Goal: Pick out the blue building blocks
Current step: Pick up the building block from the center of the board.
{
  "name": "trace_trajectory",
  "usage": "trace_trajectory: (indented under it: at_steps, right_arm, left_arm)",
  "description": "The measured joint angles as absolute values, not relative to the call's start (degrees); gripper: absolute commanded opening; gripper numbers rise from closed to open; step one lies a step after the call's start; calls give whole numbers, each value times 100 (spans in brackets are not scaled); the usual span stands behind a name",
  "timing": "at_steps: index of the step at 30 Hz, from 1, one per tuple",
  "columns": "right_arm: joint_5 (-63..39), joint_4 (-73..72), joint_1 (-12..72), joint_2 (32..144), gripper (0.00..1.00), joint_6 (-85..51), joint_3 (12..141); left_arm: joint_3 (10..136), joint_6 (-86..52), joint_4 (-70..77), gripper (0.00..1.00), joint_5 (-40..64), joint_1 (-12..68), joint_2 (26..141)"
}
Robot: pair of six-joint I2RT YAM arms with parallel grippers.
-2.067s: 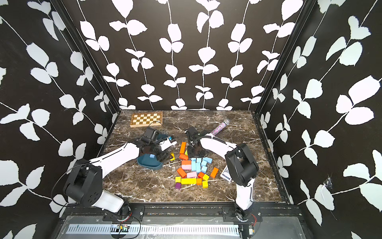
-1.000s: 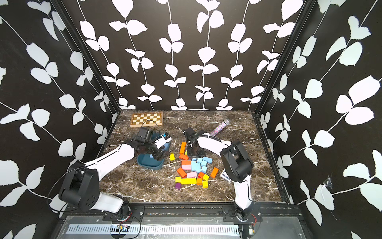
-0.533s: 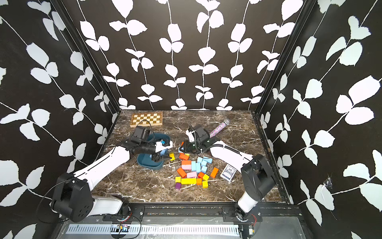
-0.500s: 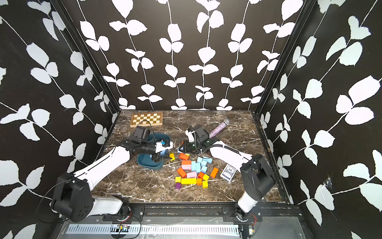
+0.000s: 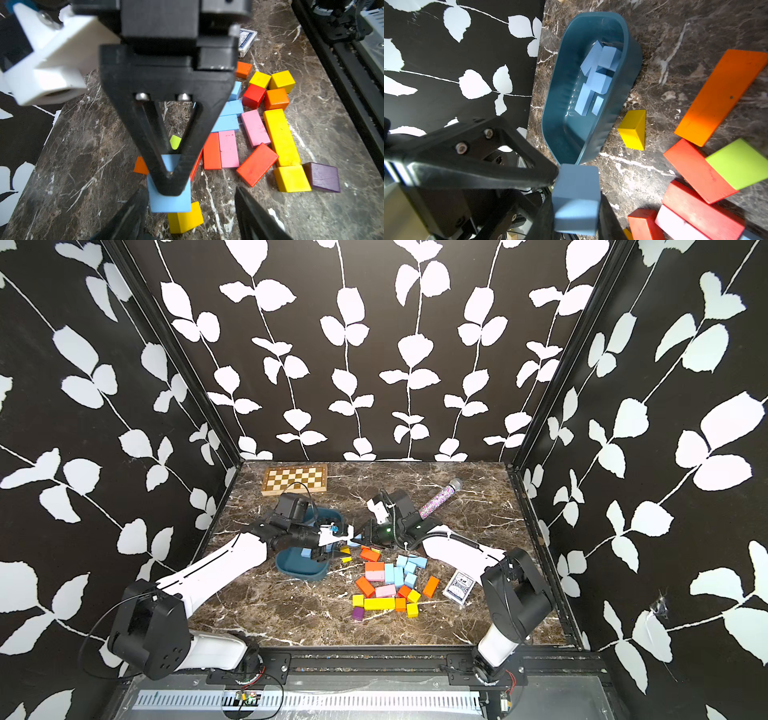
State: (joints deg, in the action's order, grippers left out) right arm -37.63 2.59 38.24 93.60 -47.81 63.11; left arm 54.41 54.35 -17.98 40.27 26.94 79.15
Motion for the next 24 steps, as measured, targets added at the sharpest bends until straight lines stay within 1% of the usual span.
trace_trajectory:
  at_steps: [2,6,10,12,17,19,21,23,24]
  right_arm:
    - [-3813,200,3824,9360,16,-4803,6307]
    - [-3846,95,3824,9360,16,-4845,6305]
    - [-3876,21,3824,9360,17,-4875,6302]
    - [-3900,-1,3824,9360,17,-4893,6300]
    - [-3966,-78,3826,9360,19,-4932,6254]
    - [-3968,-106,3826,9360,23,-4943,6217]
    - [-3962,-128,3820,9358,31,-4954,6206]
    - [-3942,-145,3820,9358,44,-4960,6200]
    - [-3918,-134,3820,9356,49,-4956,6198]
  left_arm:
    - [5441,5354,-1730,68,3977,2696,7922]
    - [5441,5231,-1632,60,3933,2709,7970]
    - [5441,5129,-1568,59,3848,2735,8020]
    - [5441,5059,-1503,56,3791,2735,8044]
    - [5441,4945,-1424,41,3708,2735,8101]
    - [5441,4921,-1402,33,3708,2735,8103]
    - [5443,4895,-1406,27,3708,2735,8112]
    - [5450,4884,-1404,23,3721,2735,8114]
    - [5461,4864,-1409,22,3726,2735,8114]
